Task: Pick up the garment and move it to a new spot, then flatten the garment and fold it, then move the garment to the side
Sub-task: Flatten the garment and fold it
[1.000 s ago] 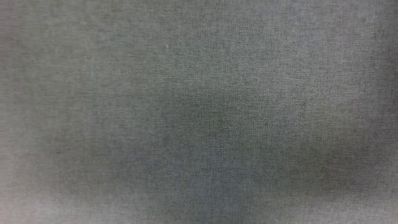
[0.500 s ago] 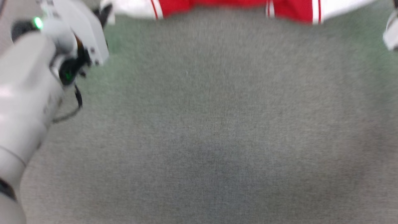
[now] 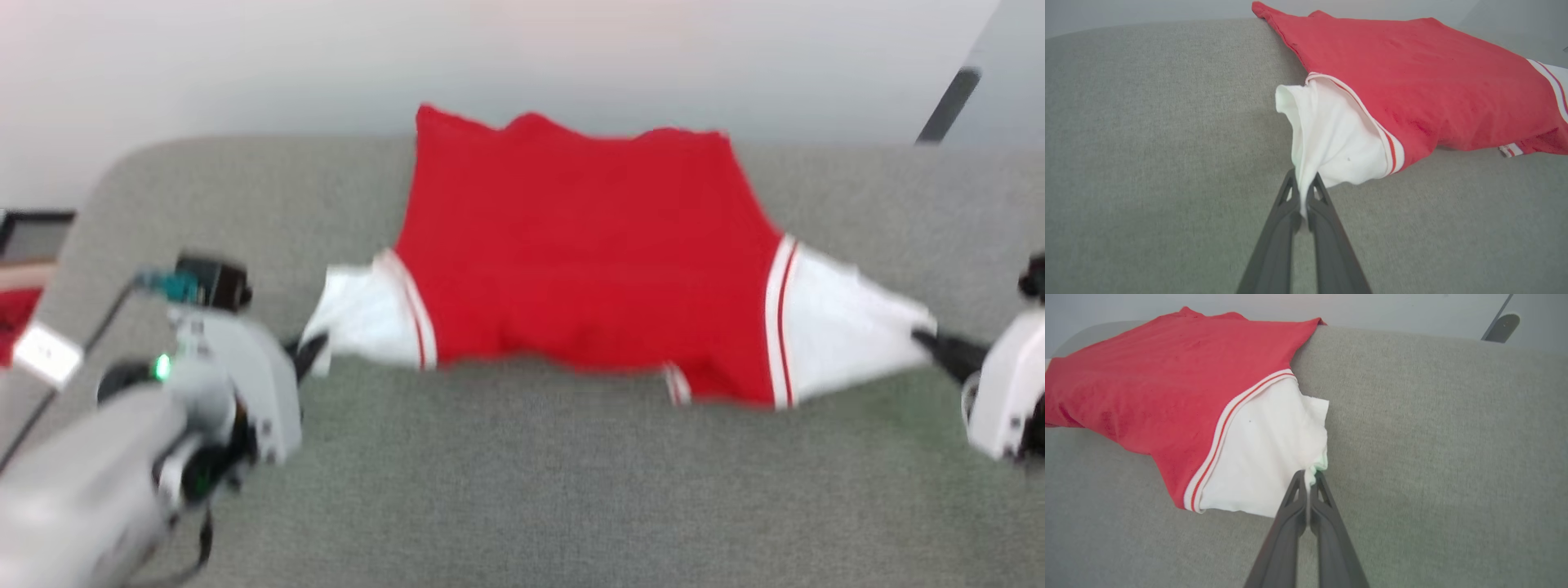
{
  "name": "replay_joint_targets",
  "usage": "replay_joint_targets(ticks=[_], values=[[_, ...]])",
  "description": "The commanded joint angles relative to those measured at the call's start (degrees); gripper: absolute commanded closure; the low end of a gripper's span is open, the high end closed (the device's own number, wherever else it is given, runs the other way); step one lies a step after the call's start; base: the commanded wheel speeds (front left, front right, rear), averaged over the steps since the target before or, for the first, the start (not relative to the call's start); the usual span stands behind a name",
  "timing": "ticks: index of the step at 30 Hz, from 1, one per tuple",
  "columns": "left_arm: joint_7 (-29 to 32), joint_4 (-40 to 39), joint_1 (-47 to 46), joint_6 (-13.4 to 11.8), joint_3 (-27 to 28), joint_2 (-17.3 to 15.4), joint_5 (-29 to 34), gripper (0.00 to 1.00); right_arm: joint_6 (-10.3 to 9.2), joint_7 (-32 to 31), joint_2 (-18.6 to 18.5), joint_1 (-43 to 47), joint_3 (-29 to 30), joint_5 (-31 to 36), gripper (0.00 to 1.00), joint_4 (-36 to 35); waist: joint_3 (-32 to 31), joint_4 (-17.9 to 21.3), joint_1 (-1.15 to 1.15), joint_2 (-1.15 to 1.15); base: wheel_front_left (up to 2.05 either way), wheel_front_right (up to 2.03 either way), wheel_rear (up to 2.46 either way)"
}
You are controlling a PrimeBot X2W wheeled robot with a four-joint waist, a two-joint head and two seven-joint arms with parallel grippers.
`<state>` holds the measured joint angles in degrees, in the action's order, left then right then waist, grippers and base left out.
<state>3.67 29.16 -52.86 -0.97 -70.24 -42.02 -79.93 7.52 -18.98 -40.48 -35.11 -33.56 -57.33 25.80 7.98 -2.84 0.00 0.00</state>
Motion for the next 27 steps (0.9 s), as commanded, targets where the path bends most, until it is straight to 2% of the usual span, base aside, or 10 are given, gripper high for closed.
replay_joint_targets(ticks=[1,8,12,18,24,25,26,27], values=[[-0.40,-5.65,4.59,-3.34,-0.42,-3.83,-1.05,1.00,-0.06,-1.54,-1.66,4.45,-0.60,-2.13,1.00,-2.98,-7.84,0.53,0.00,0.00,0.00,0.00,0.00],[-3.31,-28.06,17.86,-15.94,-0.78,-15.44,-5.58,1.00,-0.05,-4.44,-7.30,17.67,0.67,-7.80,1.00,-11.27,-9.14,0.99,0.00,0.00,0.00,0.00,0.00],[-6.23,-36.14,23.14,-21.11,-0.93,-18.59,-7.84,1.00,-0.06,-4.54,-8.90,24.00,2.13,-8.84,1.00,-13.30,-9.08,0.80,0.00,0.00,0.00,0.00,0.00],[-9.20,-40.20,27.19,-23.71,-1.15,-19.00,-8.70,1.00,-0.05,-4.64,-8.48,29.98,4.54,-9.16,1.00,-15.01,-8.64,0.49,0.00,0.00,0.00,0.00,0.00],[-11.56,-38.62,28.76,-24.13,-1.10,-17.44,-8.53,1.00,-0.06,-5.69,-6.41,32.23,6.63,-6.31,1.00,-16.24,-7.86,0.59,0.00,0.00,0.00,0.00,0.00],[-11.80,-38.30,28.72,-24.07,-1.00,-17.10,-8.43,1.00,-0.06,-5.98,-6.11,32.29,7.11,-5.49,0.86,-16.53,-7.61,0.56,0.00,0.00,0.00,0.00,0.00],[-12.01,-37.98,28.58,-24.03,-0.85,-16.87,-8.31,1.00,-0.06,-6.04,-5.84,32.21,7.63,-4.47,0.22,-16.75,-7.30,0.56,0.00,0.00,0.00,0.00,0.00],[-12.46,-37.81,28.38,-23.77,-0.65,-16.51,-8.22,1.00,-0.05,-6.31,-5.48,32.09,8.05,-3.58,0.00,-17.16,-6.96,0.55,0.00,0.00,0.00,0.00,0.00]])
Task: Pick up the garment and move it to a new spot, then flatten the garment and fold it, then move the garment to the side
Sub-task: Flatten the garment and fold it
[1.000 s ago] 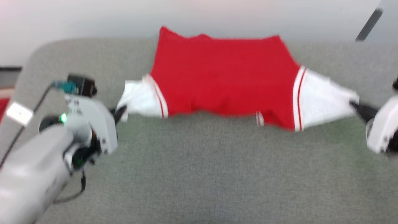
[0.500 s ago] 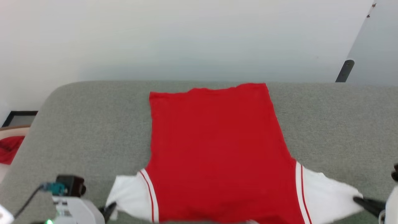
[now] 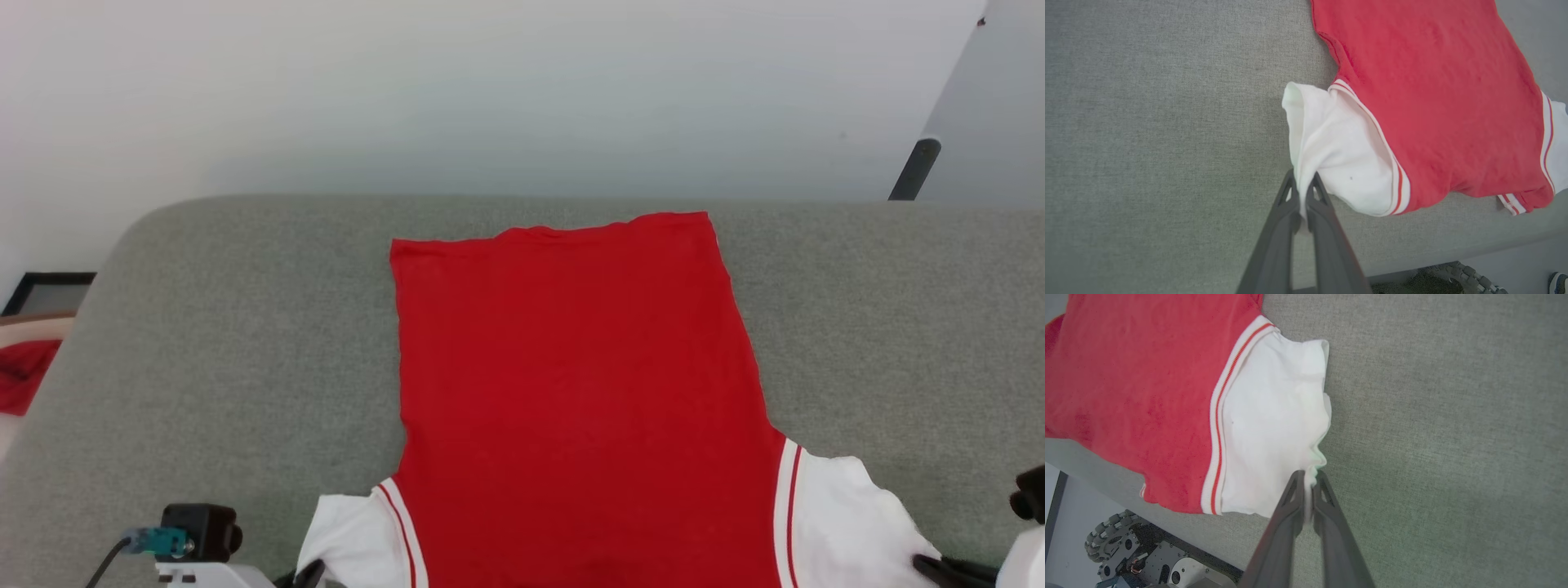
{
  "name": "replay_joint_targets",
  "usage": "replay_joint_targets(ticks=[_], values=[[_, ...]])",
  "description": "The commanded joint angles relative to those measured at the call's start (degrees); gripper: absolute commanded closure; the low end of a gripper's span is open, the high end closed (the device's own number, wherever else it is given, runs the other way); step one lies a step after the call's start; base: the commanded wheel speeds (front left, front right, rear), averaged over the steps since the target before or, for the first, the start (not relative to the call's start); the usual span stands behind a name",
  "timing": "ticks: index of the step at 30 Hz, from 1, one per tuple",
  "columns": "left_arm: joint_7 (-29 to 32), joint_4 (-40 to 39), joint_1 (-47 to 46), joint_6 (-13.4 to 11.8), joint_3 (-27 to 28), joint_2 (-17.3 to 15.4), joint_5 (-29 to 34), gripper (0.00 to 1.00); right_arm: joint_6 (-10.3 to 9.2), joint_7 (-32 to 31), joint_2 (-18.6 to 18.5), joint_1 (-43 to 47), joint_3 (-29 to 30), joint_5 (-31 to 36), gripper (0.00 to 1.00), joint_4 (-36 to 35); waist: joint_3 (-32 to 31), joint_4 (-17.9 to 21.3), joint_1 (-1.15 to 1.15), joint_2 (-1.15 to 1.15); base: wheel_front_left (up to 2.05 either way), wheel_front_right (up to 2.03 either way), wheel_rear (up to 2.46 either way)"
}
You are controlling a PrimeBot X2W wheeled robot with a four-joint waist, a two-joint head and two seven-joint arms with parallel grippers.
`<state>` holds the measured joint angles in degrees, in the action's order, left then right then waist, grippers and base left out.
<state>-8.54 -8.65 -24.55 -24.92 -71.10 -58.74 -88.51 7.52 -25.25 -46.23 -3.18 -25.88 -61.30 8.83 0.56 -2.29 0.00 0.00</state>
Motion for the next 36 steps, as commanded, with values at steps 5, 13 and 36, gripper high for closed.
replay_joint_targets(ticks=[5,13,36], values=[[-1.81,1.02,-1.01,0.48,0.81,1.33,1.58,1.00,-0.05,-1.86,1.39,-1.40,4.09,4.82,0.00,-3.89,2.44,-0.28,0.00,0.00,0.00,0.00,0.00],[-2.67,1.91,-4.17,0.87,1.04,4.00,5.27,1.00,-0.05,-4.10,4.03,-10.24,12.33,14.08,0.00,-11.43,8.24,-2.90,0.00,0.00,0.00,0.00,0.00],[0.77,12.23,-18.06,9.91,-0.41,20.24,14.69,1.00,-0.05,-8.29,13.66,-52.32,13.96,27.99,0.00,25.89,26.28,-17.55,0.00,0.00,0.00,0.00,0.00]])
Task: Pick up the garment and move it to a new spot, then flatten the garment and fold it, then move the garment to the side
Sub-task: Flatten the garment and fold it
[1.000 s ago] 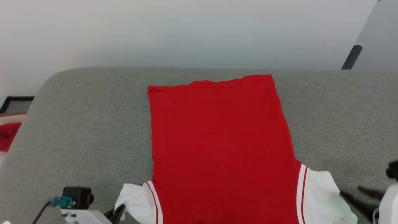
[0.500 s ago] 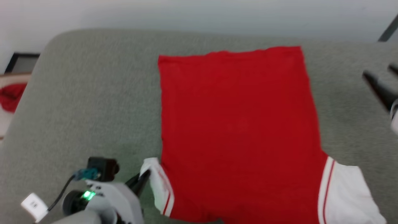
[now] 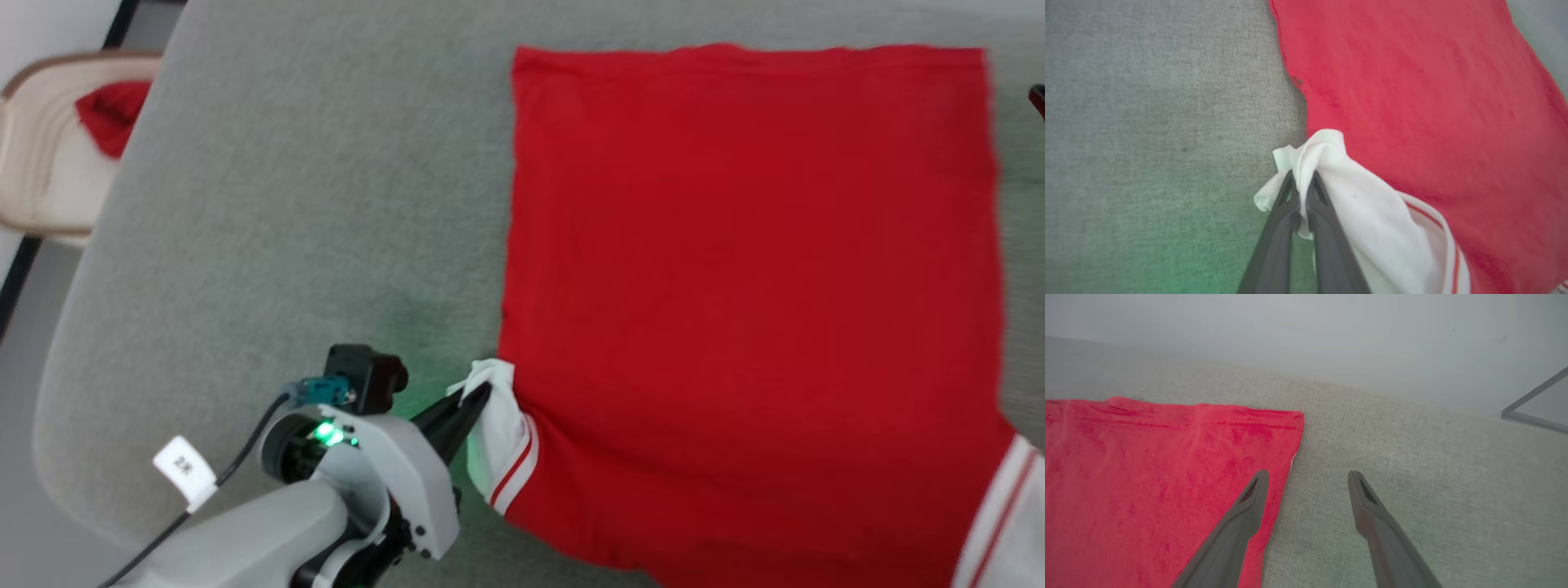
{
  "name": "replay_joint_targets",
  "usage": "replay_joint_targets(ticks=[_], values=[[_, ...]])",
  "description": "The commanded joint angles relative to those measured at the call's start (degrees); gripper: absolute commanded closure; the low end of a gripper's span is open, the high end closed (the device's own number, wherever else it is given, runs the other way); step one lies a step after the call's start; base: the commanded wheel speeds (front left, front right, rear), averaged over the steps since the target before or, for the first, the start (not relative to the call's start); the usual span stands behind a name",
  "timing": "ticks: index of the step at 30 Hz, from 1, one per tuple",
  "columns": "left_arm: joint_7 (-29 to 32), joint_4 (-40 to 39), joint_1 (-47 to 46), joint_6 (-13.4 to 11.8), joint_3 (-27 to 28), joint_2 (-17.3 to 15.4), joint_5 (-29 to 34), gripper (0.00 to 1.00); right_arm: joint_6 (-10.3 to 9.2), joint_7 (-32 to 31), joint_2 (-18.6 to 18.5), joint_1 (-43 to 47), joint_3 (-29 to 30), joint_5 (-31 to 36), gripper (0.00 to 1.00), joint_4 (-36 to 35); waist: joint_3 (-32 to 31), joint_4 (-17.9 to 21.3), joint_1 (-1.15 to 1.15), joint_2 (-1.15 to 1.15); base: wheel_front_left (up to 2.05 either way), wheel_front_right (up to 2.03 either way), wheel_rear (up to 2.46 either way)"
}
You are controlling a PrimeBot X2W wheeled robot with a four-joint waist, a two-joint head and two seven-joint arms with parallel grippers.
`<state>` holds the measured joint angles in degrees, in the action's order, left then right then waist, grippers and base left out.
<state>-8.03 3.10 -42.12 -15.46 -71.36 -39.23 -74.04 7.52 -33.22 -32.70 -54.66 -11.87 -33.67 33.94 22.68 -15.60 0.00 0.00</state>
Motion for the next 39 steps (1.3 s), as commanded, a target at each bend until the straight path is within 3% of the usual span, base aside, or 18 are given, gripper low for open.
replay_joint_targets(ticks=[1,13,14,15,16,23,29,34,39], values=[[0.19,1.13,-0.71,0.88,-0.22,1.31,0.38,1.00,-0.05,-0.88,0.29,-1.80,-0.05,0.69,0.00,2.48,4.53,-4.62,0.00,0.00,0.00,0.00,0.00],[1.13,7.88,-1.60,5.29,-1.00,6.15,0.82,1.00,-0.02,-8.69,3.41,-7.69,1.46,4.14,0.00,21.03,6.01,-8.77,0.00,0.00,0.00,0.00,0.00],[1.18,8.27,-1.46,5.52,-1.05,6.33,0.64,1.00,0.00,-9.88,4.34,-7.61,1.21,4.39,0.04,22.25,5.87,-8.92,0.00,0.00,0.00,0.00,0.00],[1.17,8.72,-1.32,5.77,-1.06,6.46,0.51,1.00,0.11,-10.98,4.97,-7.72,1.21,4.56,0.72,23.42,5.76,-9.01,0.00,0.00,0.00,0.00,0.00],[1.16,9.15,-1.18,5.93,-1.08,6.57,0.46,1.00,0.14,-11.89,5.38,-7.83,1.12,4.82,1.00,24.32,5.65,-9.07,0.00,0.00,0.00,0.00,0.00],[0.92,11.45,-0.42,6.42,-0.80,6.58,-0.15,1.00,0.06,-11.47,5.53,-10.87,2.75,8.45,1.00,28.34,4.23,-7.94,0.00,0.00,0.00,0.00,0.00],[0.43,12.30,0.39,5.95,-0.17,5.51,-0.91,1.00,0.06,-11.91,6.91,-11.26,2.02,7.73,1.00,26.64,2.17,-5.45,0.00,0.00,0.00,0.00,0.00],[0.17,12.12,1.68,5.28,0.37,3.74,-1.95,1.00,0.05,-12.86,7.50,-8.37,-1.60,3.78,1.00,20.21,-0.56,-1.78,0.00,0.00,0.00,0.00,0.00],[0.08,11.39,3.21,4.39,0.67,1.73,-2.70,1.00,-0.03,-13.16,4.77,-2.38,-5.66,-1.76,1.00,10.50,-3.49,1.98,0.00,0.00,0.00,0.00,0.00]])
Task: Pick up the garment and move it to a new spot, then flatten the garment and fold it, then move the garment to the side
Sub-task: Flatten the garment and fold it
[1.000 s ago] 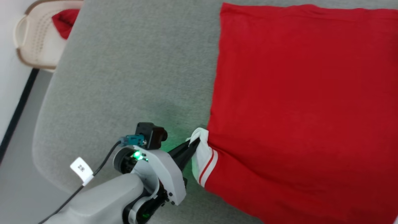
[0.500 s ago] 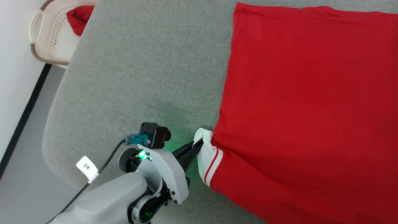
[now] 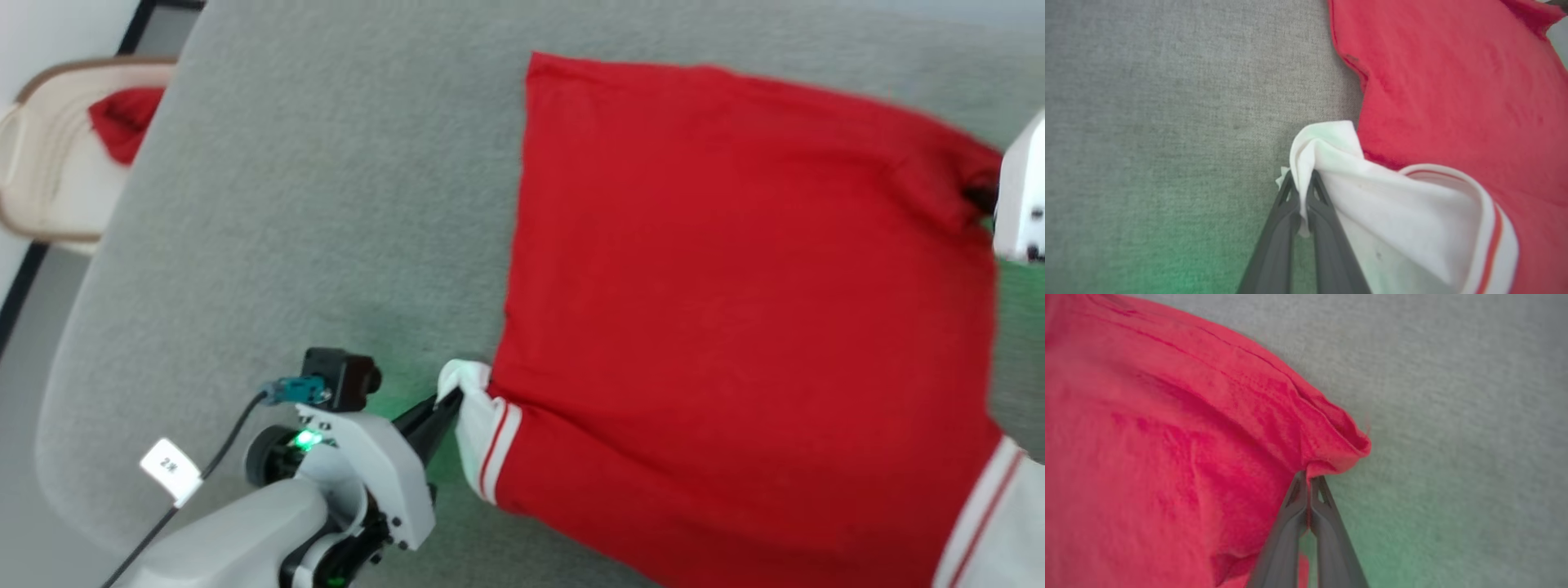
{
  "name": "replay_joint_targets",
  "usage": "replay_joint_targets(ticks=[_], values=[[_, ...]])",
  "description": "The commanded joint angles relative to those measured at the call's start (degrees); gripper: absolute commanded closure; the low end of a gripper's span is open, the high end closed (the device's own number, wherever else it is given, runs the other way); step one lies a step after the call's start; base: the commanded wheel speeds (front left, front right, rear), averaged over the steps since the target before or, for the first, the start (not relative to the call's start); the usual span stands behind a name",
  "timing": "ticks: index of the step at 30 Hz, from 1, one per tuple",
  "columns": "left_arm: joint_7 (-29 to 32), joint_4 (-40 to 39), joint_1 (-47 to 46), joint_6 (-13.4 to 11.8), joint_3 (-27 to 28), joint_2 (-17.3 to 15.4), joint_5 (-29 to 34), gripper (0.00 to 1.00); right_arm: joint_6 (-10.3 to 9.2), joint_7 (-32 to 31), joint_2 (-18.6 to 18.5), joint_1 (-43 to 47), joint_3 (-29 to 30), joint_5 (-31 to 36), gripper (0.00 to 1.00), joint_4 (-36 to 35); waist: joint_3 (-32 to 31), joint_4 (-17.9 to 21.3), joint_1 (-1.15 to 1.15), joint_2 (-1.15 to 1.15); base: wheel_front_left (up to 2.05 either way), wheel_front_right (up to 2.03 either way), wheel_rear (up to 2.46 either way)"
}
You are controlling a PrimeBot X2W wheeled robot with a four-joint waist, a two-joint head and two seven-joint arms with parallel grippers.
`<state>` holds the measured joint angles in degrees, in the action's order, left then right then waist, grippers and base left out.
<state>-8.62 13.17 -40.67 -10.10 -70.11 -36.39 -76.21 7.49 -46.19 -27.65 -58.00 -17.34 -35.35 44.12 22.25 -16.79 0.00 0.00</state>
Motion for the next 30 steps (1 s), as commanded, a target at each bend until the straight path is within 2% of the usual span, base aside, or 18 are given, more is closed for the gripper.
replay_joint_targets(ticks=[1,8,15,24,30], values=[[0.69,0.99,2.09,-1.16,-0.53,-1.42,-0.74,1.00,0.00,-0.33,-1.00,2.27,-0.78,-1.28,1.00,-1.74,-3.56,3.80,0.00,0.00,0.00,0.00,0.00],[0.26,-1.26,4.37,-2.71,0.09,-4.53,-1.85,1.00,0.00,-1.73,-5.14,13.69,-2.89,-8.29,1.00,-15.64,-7.60,8.73,0.00,0.00,0.00,0.00,0.00],[0.15,-3.80,6.38,-4.04,0.33,-7.09,-2.69,1.00,0.00,-0.58,-7.17,26.51,0.74,-11.25,1.00,-26.73,-10.51,12.76,0.00,0.00,0.00,0.00,0.00],[-0.11,-5.71,7.95,-5.17,0.71,-8.90,-3.53,1.00,0.01,0.84,-3.82,43.21,8.94,-9.40,1.00,-35.98,-12.01,16.43,0.00,0.00,0.00,0.00,0.00],[-0.17,-5.76,8.31,-5.24,0.75,-9.13,-3.87,1.00,0.01,3.20,-0.08,48.70,11.91,-5.92,1.00,-37.27,-12.38,17.60,0.00,0.00,0.00,0.00,0.00]])
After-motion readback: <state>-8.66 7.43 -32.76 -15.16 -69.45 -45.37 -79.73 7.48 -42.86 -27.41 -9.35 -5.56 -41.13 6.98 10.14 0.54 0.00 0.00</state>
